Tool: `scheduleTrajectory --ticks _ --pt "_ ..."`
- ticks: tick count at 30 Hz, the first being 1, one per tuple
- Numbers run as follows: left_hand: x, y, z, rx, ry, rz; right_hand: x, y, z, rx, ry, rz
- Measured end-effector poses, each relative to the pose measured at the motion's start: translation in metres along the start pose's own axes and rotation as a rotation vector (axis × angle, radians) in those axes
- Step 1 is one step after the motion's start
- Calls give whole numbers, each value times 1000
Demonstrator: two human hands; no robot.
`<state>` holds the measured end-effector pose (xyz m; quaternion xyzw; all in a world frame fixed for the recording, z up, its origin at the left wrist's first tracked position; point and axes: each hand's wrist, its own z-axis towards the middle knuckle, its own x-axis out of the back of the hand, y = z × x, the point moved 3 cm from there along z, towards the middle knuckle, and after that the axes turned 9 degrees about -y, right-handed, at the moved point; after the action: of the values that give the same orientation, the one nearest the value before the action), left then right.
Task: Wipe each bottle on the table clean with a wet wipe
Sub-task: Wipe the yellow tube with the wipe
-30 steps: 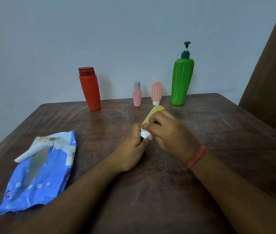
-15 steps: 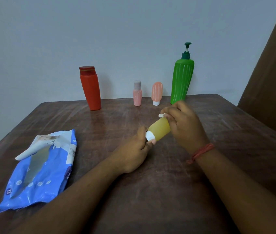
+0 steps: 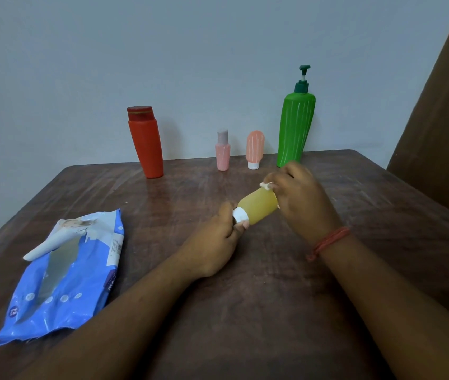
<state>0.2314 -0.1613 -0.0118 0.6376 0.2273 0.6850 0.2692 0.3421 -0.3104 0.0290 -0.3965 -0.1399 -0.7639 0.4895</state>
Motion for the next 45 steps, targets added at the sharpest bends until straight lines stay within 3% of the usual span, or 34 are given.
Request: scheduleTrajectory --ticks 7,14,19,21,26,32,38,45 --pt "4 -4 0 -30 71 -121 -13 -43 -6 303 -130 41" --pt "4 -2 0 -3 67 -123 -2 2 -2 -38 90 52" --pt "10 -4 -1 15 148 -256 -17 -37 -10 236 -73 93" --pt "10 -3 -2 24 148 -264 -17 -31 -6 231 -72 52" --pt "4 -2 -1 14 80 -176 -1 7 -5 -89 160 130" --pt "11 -6 -3 35 126 -306 -18 -29 -10 202 -62 186" --pt "6 -5 -1 26 75 -299 -10 4 -8 -93 94 189" --pt "13 -14 -3 25 156 -524 -27 -46 -15 114 -109 337"
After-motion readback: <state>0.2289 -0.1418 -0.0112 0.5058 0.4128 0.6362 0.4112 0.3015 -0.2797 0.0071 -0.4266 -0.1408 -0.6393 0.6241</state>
